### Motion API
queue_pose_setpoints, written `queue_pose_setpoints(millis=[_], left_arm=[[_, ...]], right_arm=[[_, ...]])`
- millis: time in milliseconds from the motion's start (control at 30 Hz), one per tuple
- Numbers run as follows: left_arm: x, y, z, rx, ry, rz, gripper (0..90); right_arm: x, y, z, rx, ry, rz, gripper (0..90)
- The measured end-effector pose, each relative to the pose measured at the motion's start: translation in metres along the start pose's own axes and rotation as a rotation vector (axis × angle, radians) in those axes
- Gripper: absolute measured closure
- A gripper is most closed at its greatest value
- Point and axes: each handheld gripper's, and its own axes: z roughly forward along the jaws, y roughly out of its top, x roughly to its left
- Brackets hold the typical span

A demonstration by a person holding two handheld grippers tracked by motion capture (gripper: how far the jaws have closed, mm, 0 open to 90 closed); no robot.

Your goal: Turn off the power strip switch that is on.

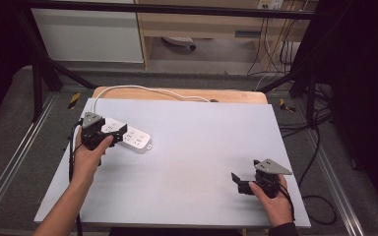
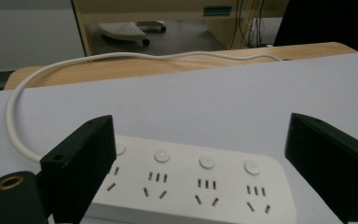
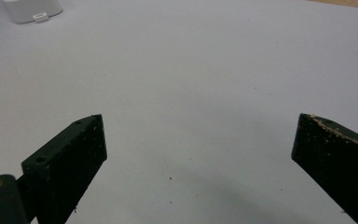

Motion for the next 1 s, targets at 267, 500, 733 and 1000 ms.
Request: queue_pose_setpoints(millis=[267, 500, 733, 1000], left_arm=[[0.01, 0.011, 0.018, 0.003, 0.026, -0.013, 10.2], [0.017, 0.012, 0.028, 0.02, 0.047, -0.027, 11.7], [0.02, 0.008, 0.037, 0.031, 0.049, -0.029, 13.3], [0.022, 0.002, 0.046, 0.062, 0.053, -0.028, 13.2]], right_arm=[[-0.001, 0.0, -0.001, -0.002, -0.006, 0.003, 3.5], [-0.001, 0.001, -0.001, -0.004, -0.002, 0.0, 3.6], [-0.001, 0.001, 0.0, -0.005, 0.004, -0.001, 3.5], [0.0, 0.001, 0.0, -0.002, 0.01, -0.013, 3.6]])
